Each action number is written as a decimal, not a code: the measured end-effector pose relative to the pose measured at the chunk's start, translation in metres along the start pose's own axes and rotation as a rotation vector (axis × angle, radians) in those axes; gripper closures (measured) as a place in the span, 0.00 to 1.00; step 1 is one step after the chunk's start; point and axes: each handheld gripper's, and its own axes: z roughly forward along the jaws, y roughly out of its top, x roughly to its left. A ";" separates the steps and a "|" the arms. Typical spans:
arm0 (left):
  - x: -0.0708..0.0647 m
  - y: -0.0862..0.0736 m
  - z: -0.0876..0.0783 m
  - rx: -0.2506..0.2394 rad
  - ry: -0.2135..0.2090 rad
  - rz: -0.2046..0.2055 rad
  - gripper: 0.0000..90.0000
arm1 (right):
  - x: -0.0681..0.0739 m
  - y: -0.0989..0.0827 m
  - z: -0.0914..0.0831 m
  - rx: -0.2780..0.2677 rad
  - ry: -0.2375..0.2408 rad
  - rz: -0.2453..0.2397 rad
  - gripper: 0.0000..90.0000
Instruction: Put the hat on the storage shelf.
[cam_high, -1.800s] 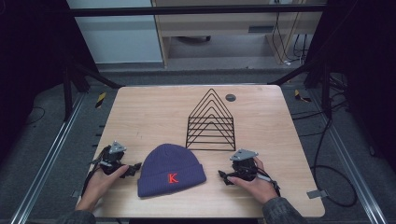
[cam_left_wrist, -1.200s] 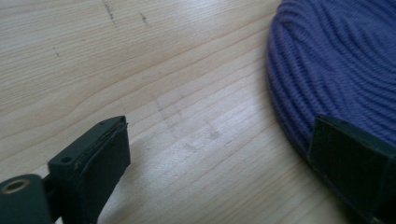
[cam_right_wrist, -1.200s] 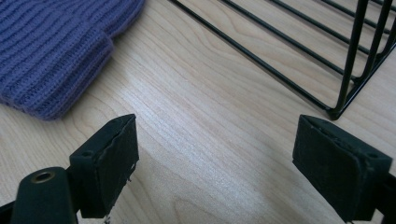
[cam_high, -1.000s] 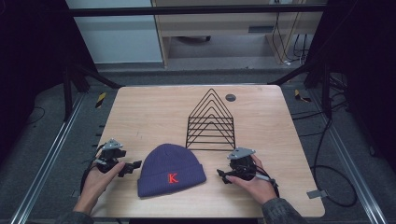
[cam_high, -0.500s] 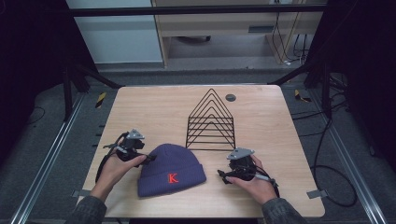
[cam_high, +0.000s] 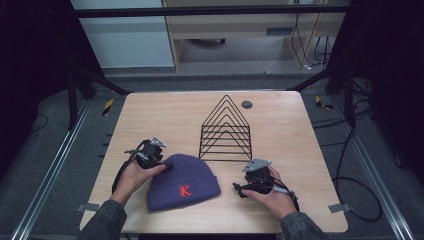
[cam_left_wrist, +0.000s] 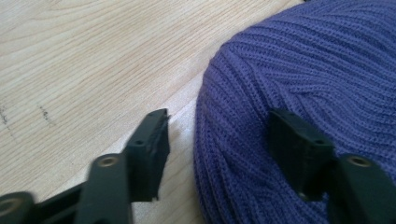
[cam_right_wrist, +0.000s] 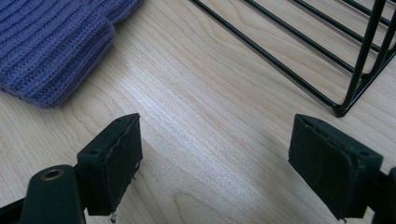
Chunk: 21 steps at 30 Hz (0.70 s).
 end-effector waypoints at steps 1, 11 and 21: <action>-0.001 0.001 0.001 0.003 -0.009 0.001 0.51 | 0.000 0.000 0.000 0.000 0.003 0.002 0.19; -0.010 0.003 -0.001 0.027 -0.023 0.024 0.82 | -0.001 0.000 0.000 0.000 0.000 0.000 0.20; -0.018 0.003 -0.022 -0.050 -0.008 0.036 0.87 | -0.001 0.000 0.000 0.005 -0.003 0.001 0.20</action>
